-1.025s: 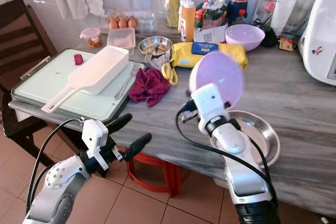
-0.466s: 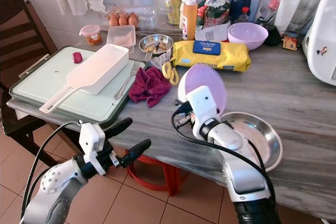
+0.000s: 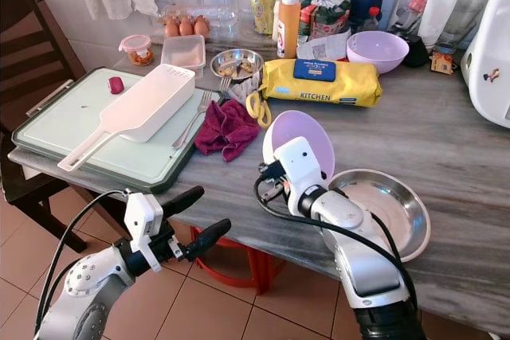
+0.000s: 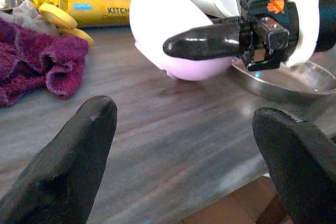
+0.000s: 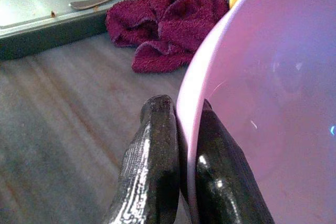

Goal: Setting the table

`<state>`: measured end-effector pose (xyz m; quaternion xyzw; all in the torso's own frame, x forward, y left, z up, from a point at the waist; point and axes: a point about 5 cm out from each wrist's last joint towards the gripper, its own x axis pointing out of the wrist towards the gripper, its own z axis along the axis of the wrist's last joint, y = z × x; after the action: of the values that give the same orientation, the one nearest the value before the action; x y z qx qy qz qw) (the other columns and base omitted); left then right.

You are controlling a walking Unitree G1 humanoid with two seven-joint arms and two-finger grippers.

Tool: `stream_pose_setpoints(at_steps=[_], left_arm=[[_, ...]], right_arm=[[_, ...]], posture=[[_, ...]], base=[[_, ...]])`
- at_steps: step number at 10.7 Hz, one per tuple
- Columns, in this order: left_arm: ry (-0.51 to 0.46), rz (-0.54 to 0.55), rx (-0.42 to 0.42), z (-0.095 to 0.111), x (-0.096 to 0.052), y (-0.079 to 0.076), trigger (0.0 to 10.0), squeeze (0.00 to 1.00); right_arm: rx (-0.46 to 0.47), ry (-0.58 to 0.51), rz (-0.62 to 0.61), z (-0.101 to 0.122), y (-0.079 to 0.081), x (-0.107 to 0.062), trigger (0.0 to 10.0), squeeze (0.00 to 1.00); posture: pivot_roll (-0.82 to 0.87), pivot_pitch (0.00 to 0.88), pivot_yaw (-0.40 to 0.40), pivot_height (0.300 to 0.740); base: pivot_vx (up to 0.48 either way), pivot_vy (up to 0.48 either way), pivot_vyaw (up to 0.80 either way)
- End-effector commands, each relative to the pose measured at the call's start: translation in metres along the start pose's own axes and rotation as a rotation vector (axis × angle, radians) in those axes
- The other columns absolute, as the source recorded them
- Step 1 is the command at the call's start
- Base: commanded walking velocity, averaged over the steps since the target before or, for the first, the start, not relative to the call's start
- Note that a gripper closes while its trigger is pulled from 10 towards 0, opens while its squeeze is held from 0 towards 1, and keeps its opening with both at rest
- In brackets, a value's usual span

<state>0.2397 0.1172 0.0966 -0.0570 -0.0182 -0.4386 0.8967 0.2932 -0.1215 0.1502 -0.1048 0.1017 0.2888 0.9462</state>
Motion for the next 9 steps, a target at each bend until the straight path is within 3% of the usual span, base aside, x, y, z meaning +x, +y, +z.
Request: stream_pose_setpoints(at_steps=[1,2,3,9], left_arm=[[0.011,0.016,-0.018,-0.0035,-0.0037,0.0023,10.0,0.0],[0.005,0.015,-0.023,-0.0034,-0.0034,0.0032,10.0,0.0],[0.004,0.007,-0.015,-0.0023,-0.0025,0.0035,10.0,0.0],[-0.02,-0.05,-0.037,0.0053,0.0035,-0.0017,10.0,0.0]], right_arm=[[-0.013,-0.008,0.013,0.0047,0.003,-0.001,10.0,0.0],[-0.01,-0.001,0.011,0.0032,0.003,-0.0013,10.0,0.86],[-0.012,0.003,0.002,0.0019,0.002,-0.0011,10.0,1.0],[-0.028,0.013,-0.011,-0.0003,-0.0012,0.0005,10.0,1.0]], posture=[[-0.09,0.108,0.063,0.74],[-0.09,0.108,0.065,0.74],[-0.09,0.107,0.067,0.74],[-0.09,0.097,0.062,0.74]], base=[[0.0,0.0,0.0],[0.0,0.0,0.0],[0.0,0.0,0.0],[0.0,0.0,0.0]])
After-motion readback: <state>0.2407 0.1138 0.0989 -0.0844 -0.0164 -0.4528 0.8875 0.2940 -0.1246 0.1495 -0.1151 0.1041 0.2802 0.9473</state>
